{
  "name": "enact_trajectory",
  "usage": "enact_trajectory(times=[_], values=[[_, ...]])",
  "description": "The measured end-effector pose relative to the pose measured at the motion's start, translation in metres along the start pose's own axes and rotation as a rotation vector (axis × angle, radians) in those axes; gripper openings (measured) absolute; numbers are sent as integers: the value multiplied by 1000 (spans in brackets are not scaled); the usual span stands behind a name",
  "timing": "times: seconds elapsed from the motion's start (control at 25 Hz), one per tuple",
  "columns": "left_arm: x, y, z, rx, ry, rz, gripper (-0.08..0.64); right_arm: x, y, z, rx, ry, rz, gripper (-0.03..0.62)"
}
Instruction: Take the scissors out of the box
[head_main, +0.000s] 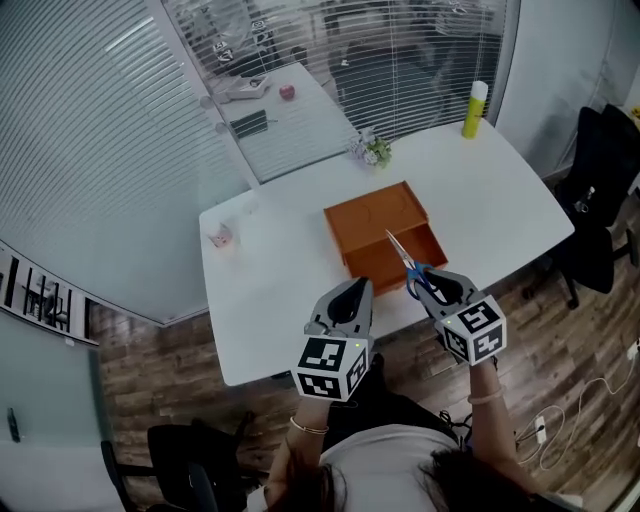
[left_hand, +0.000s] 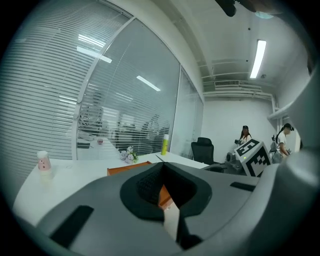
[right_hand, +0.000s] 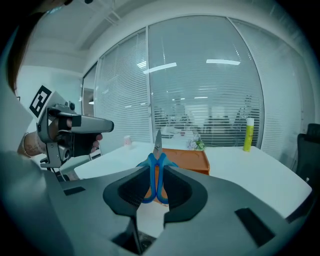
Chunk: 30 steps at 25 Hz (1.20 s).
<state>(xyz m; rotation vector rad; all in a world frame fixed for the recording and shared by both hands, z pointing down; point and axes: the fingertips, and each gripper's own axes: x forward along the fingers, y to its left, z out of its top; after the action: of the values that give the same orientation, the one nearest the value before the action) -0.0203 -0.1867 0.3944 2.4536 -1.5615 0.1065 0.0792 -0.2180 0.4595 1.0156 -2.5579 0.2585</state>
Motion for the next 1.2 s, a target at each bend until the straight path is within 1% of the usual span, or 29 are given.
enact_trajectory(times=[0.16,0.36,0.56,0.72,0.8,0.92,1.04,1.2], values=[[-10,-7,-1,-1,-4,-1,17,-12,11,4,-14,-24,-16,112],[-24,-12,-2,3,-3,8,17,-32,23,11,18,-81,-52,112],[-41,-13,0,5,-22,29,17,-52,32,22,21,-142,-87,112],[-54,-17,4,13,-37,35,17,-65,43,25,25,-168,-105,112],[-58,-20,6,17,-46,28,17,-70,47,26,31,-177,-113,112],[-55,-21,8,49,-48,10,17,-72,51,33,31,-198,-128,112],[-57,-21,9,57,-45,-26,17,-72,55,39,37,-220,-149,112],[-64,-20,19,95,-56,-65,17,-74,61,51,53,-244,-196,112]])
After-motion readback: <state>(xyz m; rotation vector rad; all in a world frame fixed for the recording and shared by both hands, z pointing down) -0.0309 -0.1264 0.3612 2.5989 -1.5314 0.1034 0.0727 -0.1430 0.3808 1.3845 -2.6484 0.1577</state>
